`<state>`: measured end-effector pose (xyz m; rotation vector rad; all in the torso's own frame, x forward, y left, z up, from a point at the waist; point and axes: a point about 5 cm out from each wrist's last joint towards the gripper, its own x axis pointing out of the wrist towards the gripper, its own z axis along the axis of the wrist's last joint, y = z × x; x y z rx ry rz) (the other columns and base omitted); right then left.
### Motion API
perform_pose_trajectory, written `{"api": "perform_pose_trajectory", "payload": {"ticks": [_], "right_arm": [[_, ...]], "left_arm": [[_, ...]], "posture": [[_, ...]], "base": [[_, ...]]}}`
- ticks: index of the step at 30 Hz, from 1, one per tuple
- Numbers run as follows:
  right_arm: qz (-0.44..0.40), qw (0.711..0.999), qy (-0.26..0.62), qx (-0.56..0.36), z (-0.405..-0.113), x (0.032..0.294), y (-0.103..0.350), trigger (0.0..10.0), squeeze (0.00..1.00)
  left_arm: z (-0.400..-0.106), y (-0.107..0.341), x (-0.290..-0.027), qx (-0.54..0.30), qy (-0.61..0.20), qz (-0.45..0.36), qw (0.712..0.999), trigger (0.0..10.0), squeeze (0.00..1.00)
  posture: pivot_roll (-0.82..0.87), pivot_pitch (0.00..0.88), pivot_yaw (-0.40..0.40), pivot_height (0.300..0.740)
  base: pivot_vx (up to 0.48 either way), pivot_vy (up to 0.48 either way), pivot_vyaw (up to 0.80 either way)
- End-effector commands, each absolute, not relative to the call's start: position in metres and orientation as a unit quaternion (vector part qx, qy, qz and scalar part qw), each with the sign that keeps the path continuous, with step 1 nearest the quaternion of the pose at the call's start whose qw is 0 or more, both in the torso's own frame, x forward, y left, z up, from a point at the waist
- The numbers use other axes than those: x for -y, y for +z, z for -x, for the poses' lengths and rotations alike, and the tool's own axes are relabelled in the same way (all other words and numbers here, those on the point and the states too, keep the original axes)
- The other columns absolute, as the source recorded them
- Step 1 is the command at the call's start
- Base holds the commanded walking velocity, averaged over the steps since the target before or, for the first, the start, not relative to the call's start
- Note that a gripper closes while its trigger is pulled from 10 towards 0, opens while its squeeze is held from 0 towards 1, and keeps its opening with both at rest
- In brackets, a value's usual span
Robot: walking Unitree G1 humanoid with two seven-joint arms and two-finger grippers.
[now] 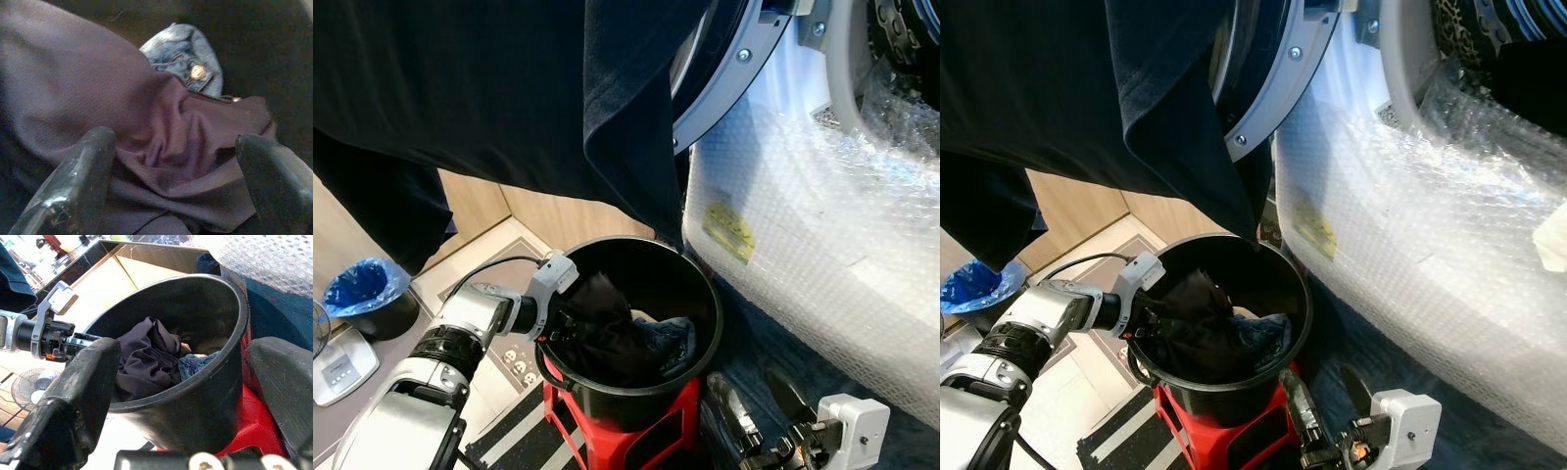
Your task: Clothes washing
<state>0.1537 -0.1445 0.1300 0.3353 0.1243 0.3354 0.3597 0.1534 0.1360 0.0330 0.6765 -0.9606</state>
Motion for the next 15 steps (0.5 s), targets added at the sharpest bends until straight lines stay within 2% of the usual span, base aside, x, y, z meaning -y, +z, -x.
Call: {"api": "perform_pose_trajectory", "payload": {"ticks": [1,3,8,9,11,12,13,15], "right_arm": [[-0.167,0.970,0.164,-0.064,-0.150,0.145,0.133,10.0,0.00],[-0.166,0.970,0.165,-0.066,-0.148,0.144,0.133,10.0,0.00],[-0.166,0.970,0.165,-0.071,-0.146,0.144,0.133,10.0,0.00],[-0.166,0.969,0.165,-0.072,-0.146,0.143,0.133,10.0,0.00],[-0.167,0.969,0.166,-0.072,-0.146,0.142,0.133,10.0,0.00],[-0.167,0.969,0.166,-0.073,-0.146,0.142,0.133,10.0,0.00],[-0.168,0.969,0.166,-0.073,-0.146,0.142,0.132,10.0,0.00],[-0.168,0.969,0.166,-0.074,-0.146,0.141,0.132,10.0,0.00]], "left_arm": [[-0.353,0.123,-0.150,-0.343,-0.463,0.017,0.817,10.0,0.00],[-0.354,0.124,-0.151,-0.346,-0.459,0.041,0.817,10.0,0.00],[-0.351,0.119,-0.155,-0.367,-0.452,0.041,0.812,10.0,0.00],[-0.351,0.117,-0.157,-0.371,-0.449,0.033,0.812,7.4,0.00],[-0.350,0.117,-0.158,-0.371,-0.450,0.029,0.812,5.8,0.00],[-0.350,0.117,-0.158,-0.371,-0.450,0.029,0.812,5.8,0.00],[-0.350,0.118,-0.159,-0.371,-0.452,0.024,0.811,10.0,0.00],[-0.350,0.118,-0.161,-0.374,-0.455,0.010,0.808,10.0,0.00]], "posture": [[-0.23,0.272,0.034,0.740],[-0.23,0.276,0.031,0.740],[-0.23,0.279,0.033,0.740],[-0.23,0.280,0.033,0.740],[-0.23,0.281,0.034,0.740],[-0.23,0.281,0.034,0.740],[-0.23,0.281,0.034,0.740],[-0.22,0.278,0.036,0.740]], "base": [[0.000,0.000,0.00],[0.000,0.000,0.00],[0.000,0.000,0.00],[0.000,0.000,0.00],[0.000,0.000,0.00],[0.000,0.000,0.00],[0.000,0.000,0.00],[0.000,0.000,0.00]]}}
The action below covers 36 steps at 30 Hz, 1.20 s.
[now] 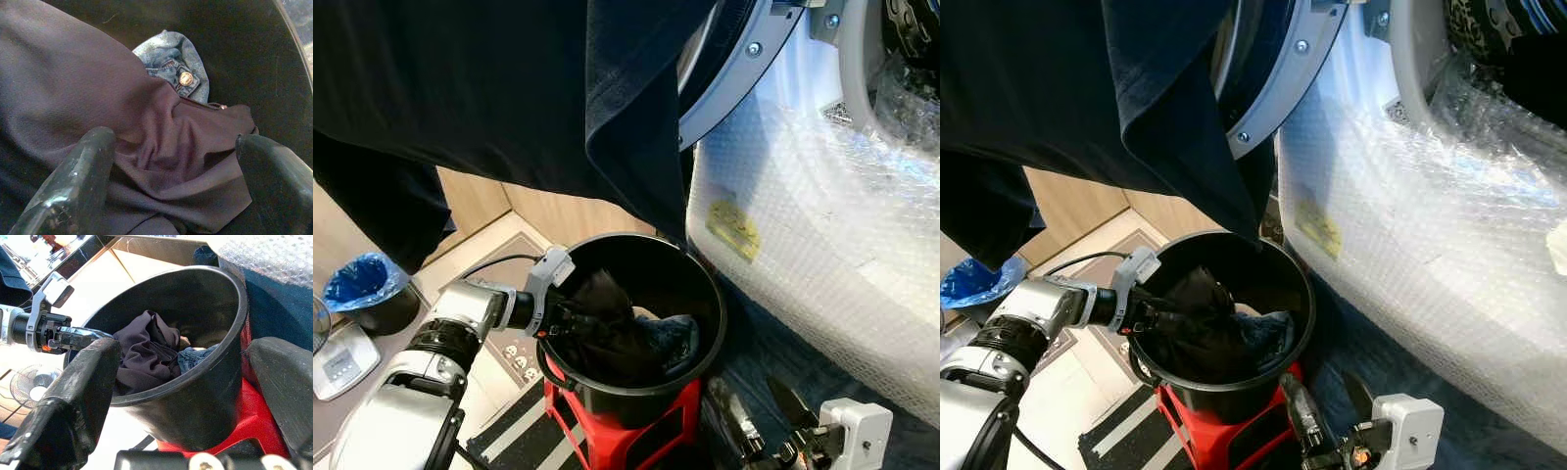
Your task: Clothes washing
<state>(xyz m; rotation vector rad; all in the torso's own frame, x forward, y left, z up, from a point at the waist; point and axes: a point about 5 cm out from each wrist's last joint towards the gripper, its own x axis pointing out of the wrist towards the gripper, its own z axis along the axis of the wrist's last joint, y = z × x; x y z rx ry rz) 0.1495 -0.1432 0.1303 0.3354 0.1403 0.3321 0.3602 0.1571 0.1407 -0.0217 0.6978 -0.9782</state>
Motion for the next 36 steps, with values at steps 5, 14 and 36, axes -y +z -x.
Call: {"api": "perform_pose_trajectory", "payload": {"ticks": [5,14,36], "right_arm": [[-0.170,0.968,0.167,-0.074,-0.146,0.140,0.131,10.0,0.00],[-0.171,0.968,0.168,-0.072,-0.148,0.139,0.132,10.0,0.00],[-0.179,0.966,0.173,-0.073,-0.151,0.134,0.128,10.0,0.00]], "left_arm": [[-0.350,0.124,-0.166,-0.372,-0.471,-0.036,0.799,10.0,0.00],[-0.345,0.131,-0.170,-0.366,-0.525,-0.104,0.761,10.0,0.00],[-0.358,0.165,-0.206,-0.389,-0.468,-0.108,0.786,10.0,0.00]], "posture": [[-0.22,0.278,0.040,0.740],[-0.22,0.275,0.042,0.740],[-0.18,0.268,0.054,0.740]], "base": [[0.000,0.000,0.00],[0.000,0.000,0.00],[0.000,0.000,0.00]]}}
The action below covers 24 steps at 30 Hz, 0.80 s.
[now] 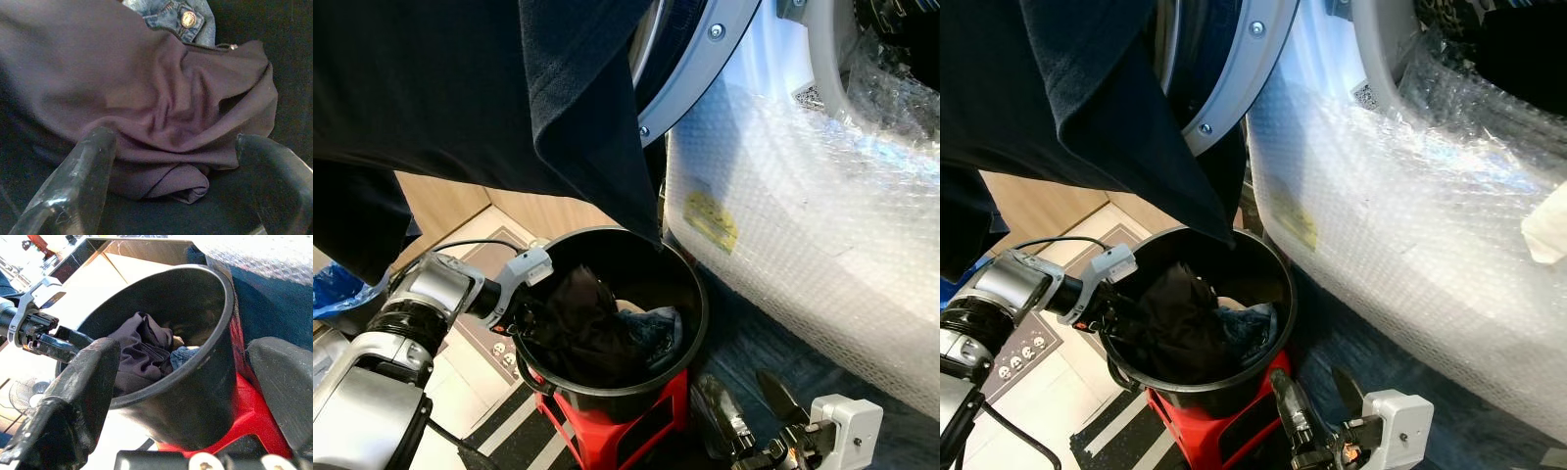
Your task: Clothes washing
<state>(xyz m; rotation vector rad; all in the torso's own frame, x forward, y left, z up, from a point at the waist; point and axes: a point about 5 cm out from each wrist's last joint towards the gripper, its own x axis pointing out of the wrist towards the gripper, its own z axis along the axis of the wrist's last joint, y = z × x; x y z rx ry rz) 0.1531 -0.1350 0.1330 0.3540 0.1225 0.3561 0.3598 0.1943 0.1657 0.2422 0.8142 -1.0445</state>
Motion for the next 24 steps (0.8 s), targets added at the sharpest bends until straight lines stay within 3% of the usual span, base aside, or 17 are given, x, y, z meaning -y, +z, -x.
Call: {"api": "perform_pose_trajectory", "payload": {"ticks": [1,12,15,21,24], "right_arm": [[-0.179,0.966,0.174,-0.073,-0.151,0.134,0.128,10.0,0.00],[-0.181,0.966,0.173,-0.067,-0.152,0.134,0.131,10.0,0.00],[-0.180,0.966,0.172,-0.066,-0.152,0.134,0.132,10.0,0.00],[-0.182,0.967,0.168,-0.065,-0.151,0.133,0.131,10.0,0.00],[-0.184,0.967,0.167,-0.064,-0.153,0.133,0.131,10.0,0.00]], "left_arm": [[-0.359,0.166,-0.207,-0.387,-0.465,-0.111,0.789,10.0,0.00],[-0.360,0.146,-0.189,-0.359,-0.493,-0.207,0.765,10.0,0.00],[-0.366,0.146,-0.186,-0.346,-0.466,-0.210,0.787,10.0,0.00],[-0.390,0.172,-0.192,-0.283,-0.322,-0.191,0.883,10.0,0.00],[-0.393,0.177,-0.194,-0.267,-0.303,-0.198,0.893,10.0,0.00]], "posture": [[-0.18,0.268,0.054,0.740],[-0.20,0.263,0.048,0.740],[-0.21,0.265,0.048,0.740],[-0.21,0.264,0.053,0.740],[-0.21,0.262,0.056,0.740]], "base": [[0.000,0.000,0.00],[0.000,0.000,0.00],[0.000,0.000,0.00],[0.000,0.000,0.00],[0.000,0.000,0.00]]}}
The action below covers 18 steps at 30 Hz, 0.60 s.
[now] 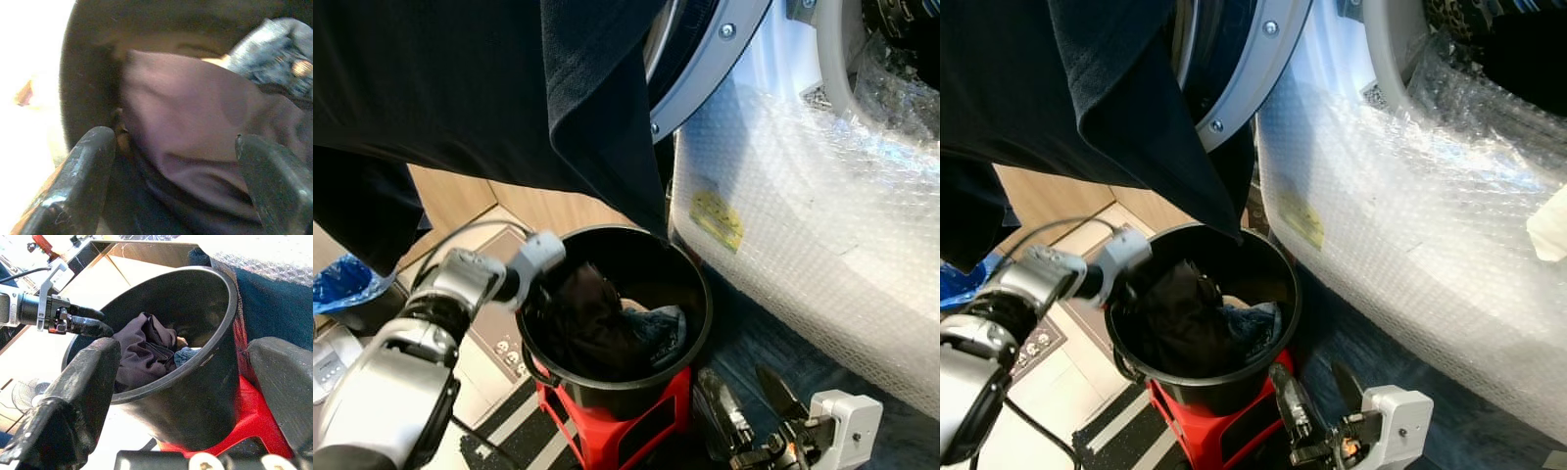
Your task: Clothes washing
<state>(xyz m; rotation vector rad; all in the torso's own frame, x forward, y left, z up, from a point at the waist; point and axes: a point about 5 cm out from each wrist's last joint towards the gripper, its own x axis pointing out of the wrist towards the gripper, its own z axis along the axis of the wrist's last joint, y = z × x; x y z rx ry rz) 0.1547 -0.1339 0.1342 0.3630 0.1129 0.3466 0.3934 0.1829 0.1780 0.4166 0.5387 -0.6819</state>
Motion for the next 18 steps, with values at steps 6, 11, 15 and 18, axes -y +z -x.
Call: {"api": "perform_pose_trajectory", "payload": {"ticks": [6,11,15,18], "right_arm": [[-0.185,0.966,0.170,-0.060,-0.156,0.131,0.132,10.0,0.00],[-0.185,0.966,0.169,-0.060,-0.155,0.132,0.132,10.0,0.00],[-0.185,0.966,0.168,-0.060,-0.155,0.132,0.132,10.0,0.00],[-0.186,0.967,0.167,-0.058,-0.157,0.131,0.132,10.0,0.00]], "left_arm": [[-0.394,0.173,-0.184,-0.254,-0.313,-0.195,0.894,10.0,0.00],[-0.396,0.172,-0.169,-0.242,-0.324,-0.188,0.895,10.0,0.00],[-0.397,0.173,-0.154,-0.232,-0.345,-0.183,0.891,10.0,0.00],[-0.395,0.170,-0.136,-0.228,-0.376,-0.171,0.882,10.0,0.00]], "posture": [[-0.21,0.263,0.054,0.740],[-0.21,0.263,0.052,0.740],[-0.21,0.262,0.053,0.740],[-0.22,0.259,0.057,0.740]], "base": [[0.000,0.000,0.00],[0.000,0.000,0.00],[0.000,0.000,0.00],[0.000,0.000,0.00]]}}
